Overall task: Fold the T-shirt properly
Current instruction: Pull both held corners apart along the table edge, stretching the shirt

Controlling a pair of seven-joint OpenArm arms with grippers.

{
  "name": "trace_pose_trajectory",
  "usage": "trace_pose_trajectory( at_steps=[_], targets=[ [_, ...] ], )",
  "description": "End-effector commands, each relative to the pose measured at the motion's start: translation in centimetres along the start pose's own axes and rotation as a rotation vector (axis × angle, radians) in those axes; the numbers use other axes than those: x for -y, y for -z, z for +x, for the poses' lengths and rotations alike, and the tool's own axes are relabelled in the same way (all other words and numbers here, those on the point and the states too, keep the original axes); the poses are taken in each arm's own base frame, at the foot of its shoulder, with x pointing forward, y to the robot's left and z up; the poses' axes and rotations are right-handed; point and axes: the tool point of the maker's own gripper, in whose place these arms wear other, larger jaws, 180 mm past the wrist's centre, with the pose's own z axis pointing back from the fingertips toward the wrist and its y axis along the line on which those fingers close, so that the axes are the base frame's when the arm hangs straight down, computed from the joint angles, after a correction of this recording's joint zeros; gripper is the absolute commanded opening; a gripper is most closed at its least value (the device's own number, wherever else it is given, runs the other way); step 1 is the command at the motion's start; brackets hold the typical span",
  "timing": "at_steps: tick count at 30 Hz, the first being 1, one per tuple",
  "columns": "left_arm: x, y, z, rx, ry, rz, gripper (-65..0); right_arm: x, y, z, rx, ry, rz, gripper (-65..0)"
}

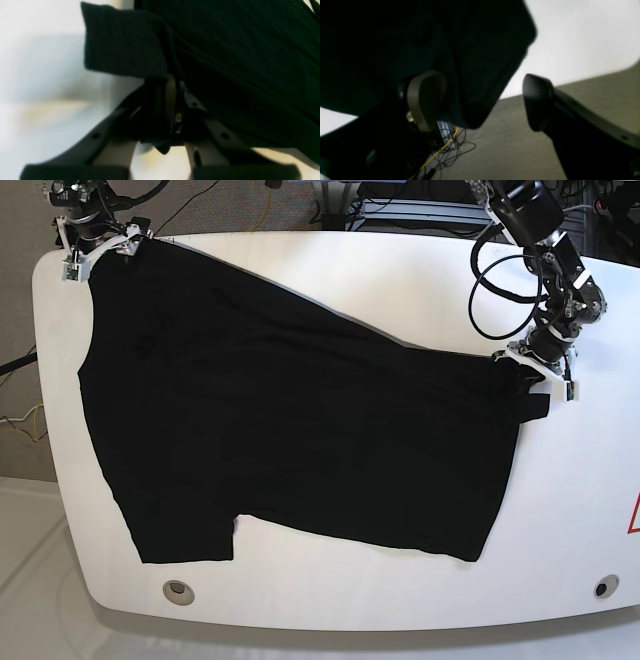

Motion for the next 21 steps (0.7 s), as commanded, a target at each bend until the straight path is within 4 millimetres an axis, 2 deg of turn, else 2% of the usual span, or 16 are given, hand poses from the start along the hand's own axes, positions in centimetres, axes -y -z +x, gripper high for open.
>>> trace_pose_trajectory(
  at_steps=[1,5,8,11,15,17,19,21],
  targets=[
    [-0.9,-0.4,-1.5,-0.086,0.031,0.033,-60.8,0.6,0.1,0.4,0.008,-0.008,-0.016,-16.8],
    [-0.9,-0.4,-1.5,-0.086,0.031,0.033,-60.8,0.2,0.9,-0.4,-0.024,-0.003,0.001,-17.4],
    [-0.9,-0.4,-1.5,-0.086,0.031,0.033,-60.8,-0.4,1.5,-0.5,-0.036,-0.009,0.023,-23.3],
    [-0.9,-0.4,-1.5,-0.086,0.031,0.033,-60.8,-0.8,1.9,-0.9,-0.047,-0.008,0.039,-35.1],
    [-0.9,-0.4,-1.6,-0.086,0.032,0.034,-60.8,-1.6,2.3,-0.1,-0.034,-0.021,0.058,-54.9],
    [-1.0,-0.5,-1.7,-0.089,0.031,0.036,-60.8,-2.1,2.5,0.1,-0.033,-0.031,0.069,-58.4],
    [-1.1,-0.8,-2.5,-0.104,0.029,0.04,-60.8,-2.7,2.6,0.3,-0.034,-0.045,0.084,-58.2],
    [-1.2,-1.3,-2.4,-0.102,0.041,0.047,-60.8,-3.0,2.7,0.5,-0.031,-0.055,0.092,-57.6]
  ],
)
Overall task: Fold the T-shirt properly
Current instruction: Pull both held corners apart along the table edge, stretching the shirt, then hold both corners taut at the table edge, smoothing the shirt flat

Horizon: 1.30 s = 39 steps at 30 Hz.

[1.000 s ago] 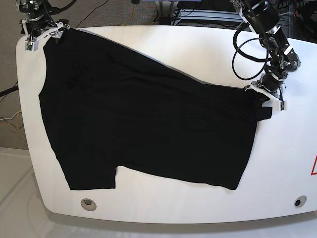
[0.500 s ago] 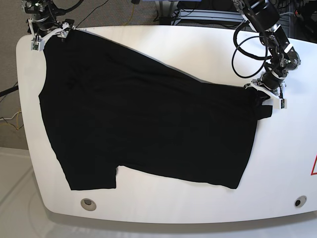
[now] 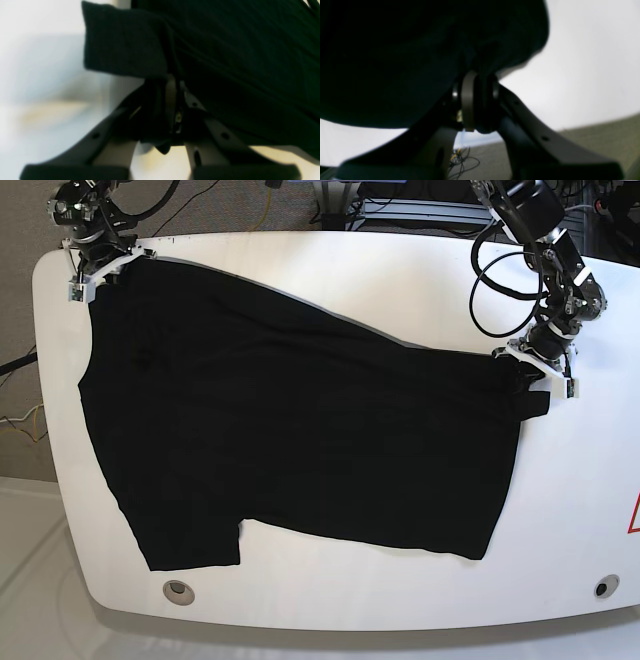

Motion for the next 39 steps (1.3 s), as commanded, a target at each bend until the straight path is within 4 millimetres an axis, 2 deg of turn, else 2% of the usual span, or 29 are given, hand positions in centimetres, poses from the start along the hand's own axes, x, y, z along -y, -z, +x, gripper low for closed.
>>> trace_pose_trajectory(
  at_steps=[1,10,14,30,39],
  targets=[
    [-1.1,-1.1,-1.9,-0.096,0.046,0.049,-61.0,-0.6,0.2,-1.5,-0.081,-0.027,0.01,-57.6],
    [-1.6,-4.2,-2.9,-0.111,0.119,0.09,-61.0,-0.8,0.4,-1.1,-0.072,-0.029,0.016,-57.7],
    [-2.0,-5.8,-4.1,-0.138,0.137,0.111,-61.1,-0.8,0.4,-1.0,-0.069,-0.029,0.016,-57.6],
    [-4.0,-10.0,-8.9,-0.244,0.11,0.175,-61.1,-1.0,0.6,-0.5,-0.057,-0.03,0.02,-57.4],
    [-5.4,-12.1,-10.5,-0.279,0.09,0.221,-61.1,-0.2,0.4,-0.2,-0.058,-0.046,0.006,-57.4]
  ],
)
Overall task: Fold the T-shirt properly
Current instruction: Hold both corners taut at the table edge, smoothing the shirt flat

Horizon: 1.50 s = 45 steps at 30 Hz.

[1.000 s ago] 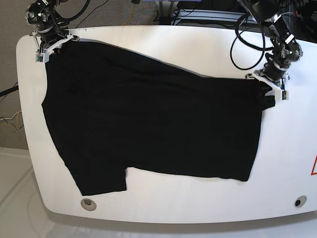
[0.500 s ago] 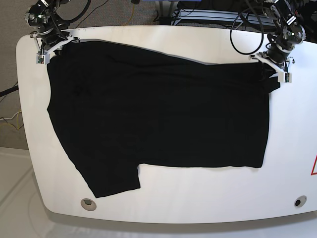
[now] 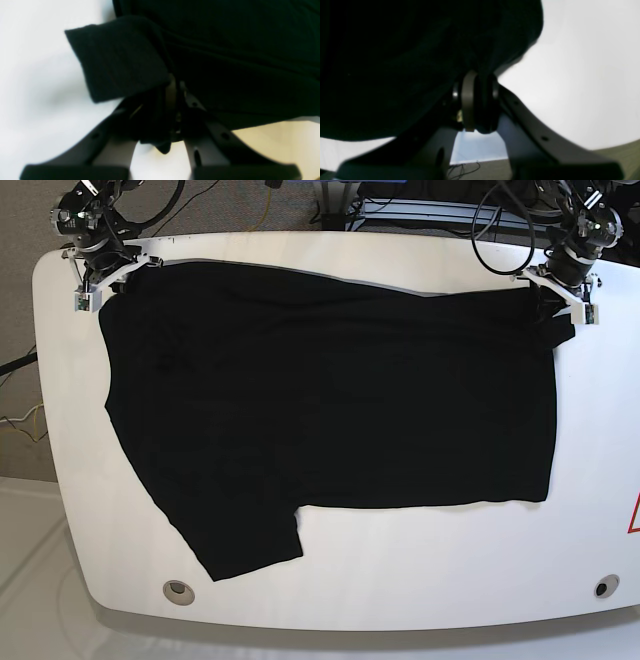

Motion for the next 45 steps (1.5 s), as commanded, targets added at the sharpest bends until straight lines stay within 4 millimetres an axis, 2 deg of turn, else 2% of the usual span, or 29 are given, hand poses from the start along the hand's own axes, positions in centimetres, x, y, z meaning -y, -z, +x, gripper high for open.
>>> trace_pose_trajectory(
  at_steps=[1,9,27,31,34,40,42,45],
  targets=[
    [-1.9,-1.4,-4.5,-0.201,0.034,0.077,-61.1,0.6,-0.2,-1.3,-0.066,-0.021,-0.017,-57.4],
    [-2.2,-2.1,-5.5,-0.224,0.029,0.084,-61.1,0.9,-0.2,-1.3,-0.064,-0.02,-0.022,-57.4],
    [-2.0,-1.9,-5.3,-0.22,0.032,0.08,-60.6,1.3,-0.5,-1.4,-0.068,-0.021,-0.034,-57.4],
    [-2.0,-1.9,-5.3,-0.219,0.033,0.08,-59.6,2.1,-0.8,-1.5,-0.065,-0.004,-0.055,-57.4],
    [-2.1,-1.9,-5.3,-0.219,0.032,0.081,-52.5,2.4,-0.9,-1.5,-0.063,0.0,-0.061,-57.4],
    [-2.1,-1.9,-5.3,-0.218,0.032,0.083,-31.4,2.4,-0.9,-1.5,-0.062,0.001,-0.062,-57.4],
    [-2.1,-1.9,-5.1,-0.214,0.031,0.082,-27.1,2.4,-0.9,-1.5,-0.061,0.002,-0.062,-57.4],
    [-2.0,-1.8,-5.0,-0.212,0.033,0.08,-26.2,2.4,-0.9,-1.5,-0.061,0.002,-0.062,-57.4]
  ],
)
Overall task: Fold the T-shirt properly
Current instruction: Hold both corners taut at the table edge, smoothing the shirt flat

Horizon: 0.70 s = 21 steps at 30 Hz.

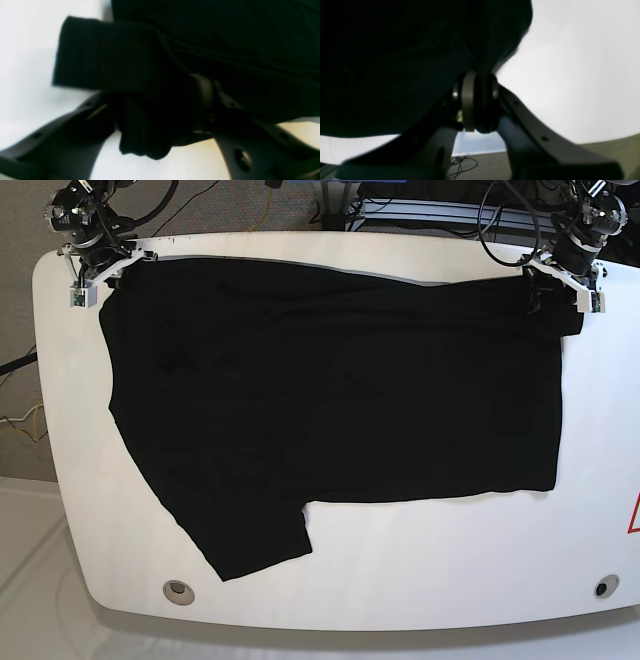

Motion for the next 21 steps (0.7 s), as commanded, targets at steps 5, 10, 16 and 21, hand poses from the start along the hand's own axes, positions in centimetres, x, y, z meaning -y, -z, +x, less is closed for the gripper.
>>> trace_pose_trajectory(
  at_steps=[5,10,16,21],
  targets=[
    [-1.4,-0.4,-4.0,-0.209,0.038,0.072,-26.2,1.0,-0.4,-0.9,-0.056,-0.013,-0.039,-57.4],
    [-1.5,-0.4,-3.9,-0.207,0.038,0.073,-26.2,1.5,-0.5,-0.7,-0.055,-0.021,-0.047,-57.4],
    [-1.7,-0.5,-3.2,-0.195,0.052,0.079,-26.2,1.8,-0.6,-0.6,-0.055,-0.026,-0.054,-57.4],
    [-1.7,-0.8,-2.0,-0.17,0.082,0.087,-26.2,2.5,-0.8,-0.3,-0.05,-0.031,-0.069,-57.4]
  ],
)
